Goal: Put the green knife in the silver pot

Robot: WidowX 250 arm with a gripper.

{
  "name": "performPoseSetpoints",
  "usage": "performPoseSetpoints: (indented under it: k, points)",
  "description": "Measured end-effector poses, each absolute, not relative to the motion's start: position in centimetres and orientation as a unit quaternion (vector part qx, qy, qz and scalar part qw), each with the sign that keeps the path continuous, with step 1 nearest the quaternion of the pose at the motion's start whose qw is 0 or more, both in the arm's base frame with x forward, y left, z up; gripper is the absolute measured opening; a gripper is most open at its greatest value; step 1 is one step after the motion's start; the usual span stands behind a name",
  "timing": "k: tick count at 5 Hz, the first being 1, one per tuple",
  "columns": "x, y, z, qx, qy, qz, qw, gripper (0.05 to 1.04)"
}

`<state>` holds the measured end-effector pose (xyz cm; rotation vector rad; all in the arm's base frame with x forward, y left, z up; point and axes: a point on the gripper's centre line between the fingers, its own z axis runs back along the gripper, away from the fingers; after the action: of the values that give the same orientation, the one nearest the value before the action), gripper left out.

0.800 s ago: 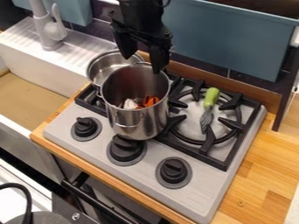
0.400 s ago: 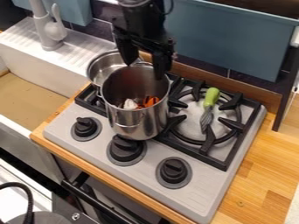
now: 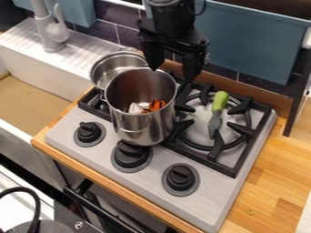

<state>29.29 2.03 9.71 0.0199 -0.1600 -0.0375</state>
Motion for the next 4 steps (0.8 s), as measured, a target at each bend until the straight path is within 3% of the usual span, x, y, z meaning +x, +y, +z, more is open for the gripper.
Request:
performPoseSetpoints:
  k: [1, 3, 4]
  points:
    - [29.8, 0.3, 9.5, 0.024, -0.094, -0.019, 0.995, 0.994]
    - [30.5, -2.1, 8.8, 0.014, -0.108, -0.032, 0.994, 0.993]
    - [31.3, -2.9, 7.3, 0.023, -0.112, -0.034, 0.993, 0.994]
